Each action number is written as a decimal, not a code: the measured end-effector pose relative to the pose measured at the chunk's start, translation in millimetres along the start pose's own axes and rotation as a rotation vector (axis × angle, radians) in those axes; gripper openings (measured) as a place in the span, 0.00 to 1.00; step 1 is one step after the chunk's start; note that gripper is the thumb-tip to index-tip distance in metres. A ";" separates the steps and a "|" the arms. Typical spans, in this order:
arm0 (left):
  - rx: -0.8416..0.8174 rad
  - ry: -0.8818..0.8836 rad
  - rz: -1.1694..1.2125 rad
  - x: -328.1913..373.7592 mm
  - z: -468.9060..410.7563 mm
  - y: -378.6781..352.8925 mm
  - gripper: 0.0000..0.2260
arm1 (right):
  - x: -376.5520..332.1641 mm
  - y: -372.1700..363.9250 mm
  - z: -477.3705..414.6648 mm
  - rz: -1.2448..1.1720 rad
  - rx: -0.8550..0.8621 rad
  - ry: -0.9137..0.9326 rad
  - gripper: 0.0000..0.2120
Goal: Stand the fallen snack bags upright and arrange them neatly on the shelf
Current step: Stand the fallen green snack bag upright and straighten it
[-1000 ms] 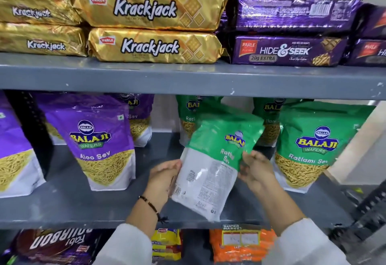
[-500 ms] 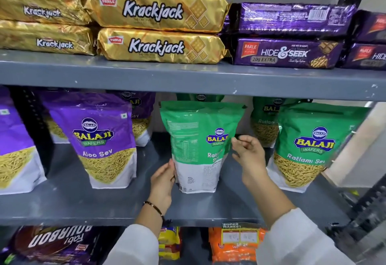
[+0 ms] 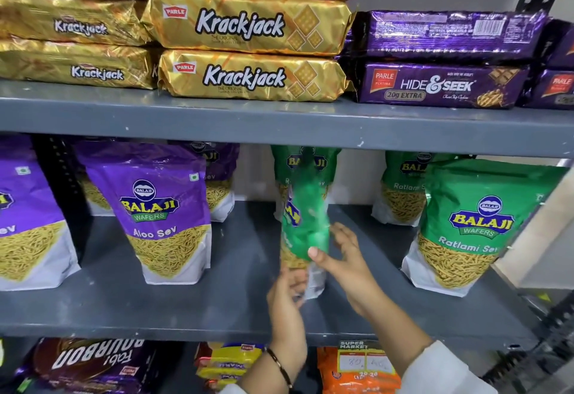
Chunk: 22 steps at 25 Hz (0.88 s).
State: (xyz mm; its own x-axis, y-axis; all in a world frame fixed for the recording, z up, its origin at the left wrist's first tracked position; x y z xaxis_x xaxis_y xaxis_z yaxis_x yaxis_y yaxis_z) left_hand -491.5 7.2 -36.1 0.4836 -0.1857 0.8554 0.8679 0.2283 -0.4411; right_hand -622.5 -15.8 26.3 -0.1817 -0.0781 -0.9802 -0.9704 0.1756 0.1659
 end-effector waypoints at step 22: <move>0.334 -0.411 -0.098 83.2 -37.2 48.9 0.12 | 16.6 44.6 -25.0 -0.277 0.256 -0.153 0.09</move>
State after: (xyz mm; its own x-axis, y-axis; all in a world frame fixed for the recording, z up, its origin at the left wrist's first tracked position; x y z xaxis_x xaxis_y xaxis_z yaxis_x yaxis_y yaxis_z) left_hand -404.6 -32.6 3.4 0.2595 0.1522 0.9537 0.7912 0.5327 -0.3003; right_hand -672.8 -33.8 20.2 0.1257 -0.0137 -0.9920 -0.9049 0.4083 -0.1203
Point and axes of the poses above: each hand's wrist, its own z-axis away from the middle knuckle, its own y-axis out of the back of the hand, x = y × z, the point moved 10 cm from there along -z, towards the middle knuckle, and after that the axes turned 2 degrees about z, right-handed, at the moved point
